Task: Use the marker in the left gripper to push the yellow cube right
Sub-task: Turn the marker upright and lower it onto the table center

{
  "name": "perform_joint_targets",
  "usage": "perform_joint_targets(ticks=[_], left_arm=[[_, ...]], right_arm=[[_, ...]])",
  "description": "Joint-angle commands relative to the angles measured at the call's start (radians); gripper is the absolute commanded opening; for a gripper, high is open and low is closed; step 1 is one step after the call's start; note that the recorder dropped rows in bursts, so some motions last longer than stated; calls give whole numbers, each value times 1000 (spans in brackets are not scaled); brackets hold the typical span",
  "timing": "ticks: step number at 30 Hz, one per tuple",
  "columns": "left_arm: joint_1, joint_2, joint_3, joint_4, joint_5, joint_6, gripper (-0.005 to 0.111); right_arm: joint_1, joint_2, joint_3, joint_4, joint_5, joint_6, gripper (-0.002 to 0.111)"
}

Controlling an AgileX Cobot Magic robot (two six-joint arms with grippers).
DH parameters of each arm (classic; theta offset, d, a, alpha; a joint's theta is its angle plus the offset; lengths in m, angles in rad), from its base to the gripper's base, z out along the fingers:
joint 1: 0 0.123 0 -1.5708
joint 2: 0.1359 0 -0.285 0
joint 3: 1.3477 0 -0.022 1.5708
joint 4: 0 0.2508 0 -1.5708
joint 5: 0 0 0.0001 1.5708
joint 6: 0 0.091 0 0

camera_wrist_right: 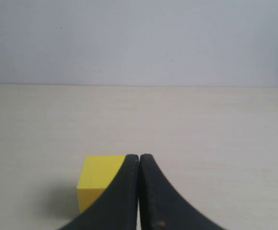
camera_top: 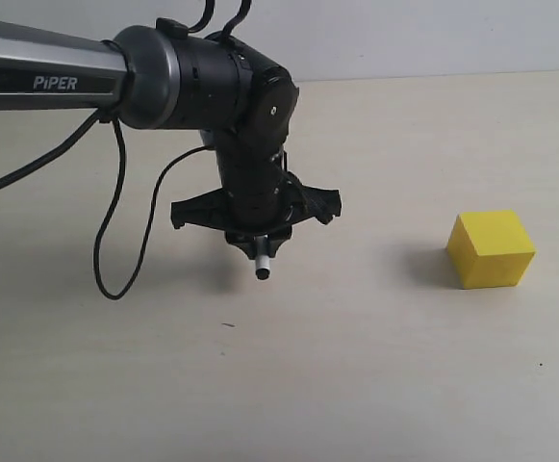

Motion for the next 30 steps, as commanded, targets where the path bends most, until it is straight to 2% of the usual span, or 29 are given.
perform_joint_targets(ticks=[1, 10, 16, 30], left_arm=[[-2, -3, 10, 10, -7, -8, 0], [-2, -3, 12, -13, -8, 19, 0], [-2, -3, 15, -80, -15, 79, 0], [0, -3, 45, -65, -28, 42, 0]], right_arm=[[-3, -6, 5, -4, -5, 0, 0], [-3, -6, 5, -4, -5, 0, 0], [-3, -6, 5, -4, -5, 0, 0], [-3, -6, 5, -4, -5, 0, 0]])
